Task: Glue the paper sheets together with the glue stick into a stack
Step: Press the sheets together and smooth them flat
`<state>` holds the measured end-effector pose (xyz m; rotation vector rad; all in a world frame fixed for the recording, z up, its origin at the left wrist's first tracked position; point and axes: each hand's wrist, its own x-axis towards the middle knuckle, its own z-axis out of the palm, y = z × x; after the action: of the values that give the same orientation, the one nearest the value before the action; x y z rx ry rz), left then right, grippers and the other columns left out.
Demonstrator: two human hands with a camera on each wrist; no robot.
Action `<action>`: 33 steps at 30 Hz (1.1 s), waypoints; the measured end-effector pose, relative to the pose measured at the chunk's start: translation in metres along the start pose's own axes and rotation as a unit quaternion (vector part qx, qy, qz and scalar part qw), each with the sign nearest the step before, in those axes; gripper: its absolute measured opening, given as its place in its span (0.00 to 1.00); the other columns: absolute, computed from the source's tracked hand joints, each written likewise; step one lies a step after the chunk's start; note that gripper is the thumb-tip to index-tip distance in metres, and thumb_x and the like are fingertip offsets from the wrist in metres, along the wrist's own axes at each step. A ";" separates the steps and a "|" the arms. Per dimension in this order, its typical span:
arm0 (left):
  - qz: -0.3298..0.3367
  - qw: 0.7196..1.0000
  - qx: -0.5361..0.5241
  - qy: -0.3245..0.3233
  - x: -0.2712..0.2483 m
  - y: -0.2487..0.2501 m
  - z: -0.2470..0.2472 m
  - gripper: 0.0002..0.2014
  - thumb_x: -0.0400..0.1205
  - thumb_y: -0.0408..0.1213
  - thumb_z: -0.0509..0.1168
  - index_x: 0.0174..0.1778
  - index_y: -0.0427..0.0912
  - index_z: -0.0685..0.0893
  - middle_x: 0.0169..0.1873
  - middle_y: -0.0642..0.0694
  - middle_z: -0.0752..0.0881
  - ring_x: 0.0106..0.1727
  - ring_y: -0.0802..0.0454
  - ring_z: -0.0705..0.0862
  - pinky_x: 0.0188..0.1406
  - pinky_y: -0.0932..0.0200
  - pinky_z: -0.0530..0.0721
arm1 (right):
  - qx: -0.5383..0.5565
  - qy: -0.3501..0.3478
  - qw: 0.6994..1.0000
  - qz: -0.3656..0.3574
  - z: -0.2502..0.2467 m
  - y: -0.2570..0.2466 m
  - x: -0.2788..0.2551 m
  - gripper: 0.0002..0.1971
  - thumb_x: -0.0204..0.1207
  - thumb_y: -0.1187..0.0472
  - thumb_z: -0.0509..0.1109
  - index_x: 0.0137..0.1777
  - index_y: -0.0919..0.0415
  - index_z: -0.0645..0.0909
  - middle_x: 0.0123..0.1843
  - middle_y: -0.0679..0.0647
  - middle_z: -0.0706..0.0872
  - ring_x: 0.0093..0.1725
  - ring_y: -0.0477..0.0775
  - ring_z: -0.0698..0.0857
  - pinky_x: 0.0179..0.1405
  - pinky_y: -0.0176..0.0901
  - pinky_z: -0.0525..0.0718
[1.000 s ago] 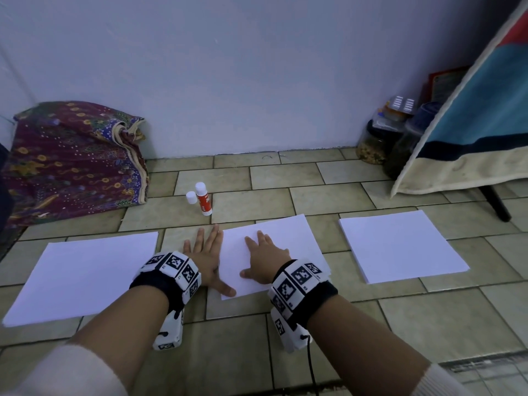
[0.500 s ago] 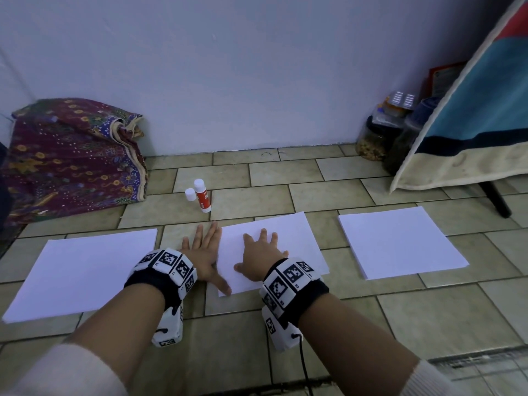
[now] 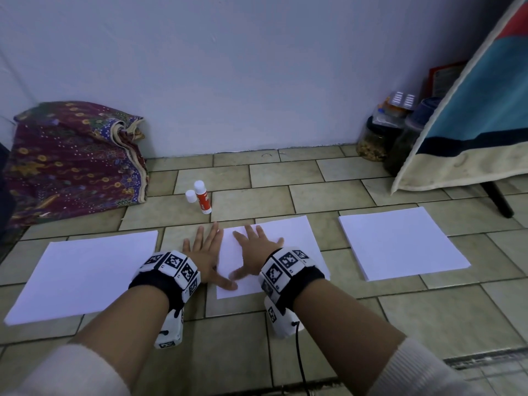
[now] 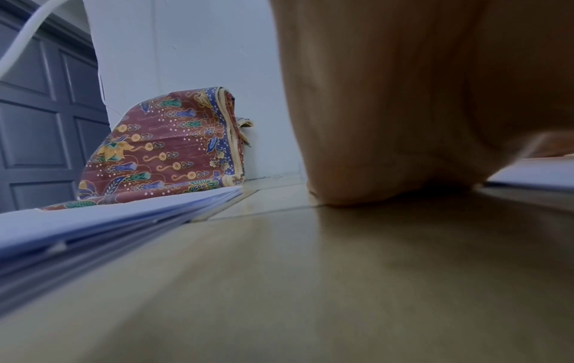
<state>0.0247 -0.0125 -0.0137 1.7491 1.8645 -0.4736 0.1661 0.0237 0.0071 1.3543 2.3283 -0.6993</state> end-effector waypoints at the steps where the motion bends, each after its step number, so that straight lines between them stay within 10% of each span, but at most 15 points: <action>1: 0.002 1.000 -0.002 -0.001 0.001 -0.001 0.000 0.73 0.58 0.74 0.68 0.80 0.40 0.25 0.79 0.47 0.22 0.80 0.40 0.24 0.80 0.36 0.33 | 0.017 -0.004 1.000 -0.004 0.000 0.005 0.001 0.46 0.77 0.38 0.66 0.85 0.48 0.41 0.86 0.51 0.36 0.85 0.55 0.37 0.76 0.78 0.47; 4: 0.004 1.000 0.000 -0.002 0.002 -0.004 0.000 0.72 0.55 0.73 0.63 0.80 0.41 0.25 0.79 0.47 0.22 0.80 0.39 0.24 0.80 0.35 0.33 | 0.030 0.003 0.999 0.011 -0.004 0.021 0.002 0.38 0.83 0.46 0.62 0.85 0.46 0.43 0.86 0.51 0.37 0.85 0.53 0.42 0.78 0.74 0.51; 11: 0.004 1.000 0.014 0.016 0.005 -0.001 0.003 0.68 0.67 0.67 0.72 0.81 0.44 0.26 0.79 0.46 0.22 0.80 0.39 0.24 0.79 0.34 0.33 | -0.011 -0.017 0.997 0.079 -0.016 0.078 -0.015 0.61 0.66 0.42 0.79 0.84 0.50 0.36 0.86 0.53 0.36 0.85 0.55 0.44 0.80 0.68 0.57; 16: 0.006 1.000 -0.028 -0.007 0.005 -0.007 -0.001 0.74 0.53 0.79 0.66 0.83 0.45 0.30 0.80 0.49 0.23 0.80 0.42 0.25 0.80 0.36 0.34 | -0.050 0.042 0.987 0.146 -0.012 0.067 -0.018 0.55 0.65 0.43 0.80 0.83 0.60 0.50 0.83 0.64 0.51 0.82 0.64 0.56 0.76 0.63 0.64; 21: -0.014 0.985 -0.119 0.126 0.005 0.004 -0.007 0.52 0.69 0.74 0.63 0.82 0.46 0.53 0.83 0.50 0.50 0.83 0.45 0.52 0.78 0.45 0.56 | -0.031 0.060 0.989 0.133 -0.007 0.046 -0.019 0.28 0.78 0.58 0.69 0.76 0.61 0.64 0.74 0.61 0.63 0.74 0.64 0.63 0.69 0.57 0.72; 27: 0.090 0.986 -0.021 0.141 0.004 0.014 -0.010 0.40 0.81 0.55 0.65 0.85 0.54 0.52 0.84 0.53 0.51 0.82 0.45 0.53 0.78 0.39 0.58 | 0.023 0.055 0.998 -0.005 0.006 0.023 -0.014 0.37 0.75 0.57 0.73 0.81 0.54 0.59 0.77 0.58 0.63 0.76 0.65 0.60 0.73 0.62 0.69; 33: 0.101 0.978 -0.026 0.180 -0.001 0.013 -0.011 0.24 0.79 0.53 0.68 0.70 0.50 0.76 0.66 0.51 0.74 0.69 0.50 0.69 0.67 0.50 0.72 | 0.004 0.082 0.996 0.037 0.009 0.017 -0.012 0.43 0.69 0.49 0.78 0.79 0.55 0.59 0.78 0.58 0.61 0.78 0.66 0.57 0.72 0.64 0.69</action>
<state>0.0355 -0.0055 -0.0027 2.0669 1.8828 -0.0274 0.1878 0.0172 0.0021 1.5455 2.3882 -0.5970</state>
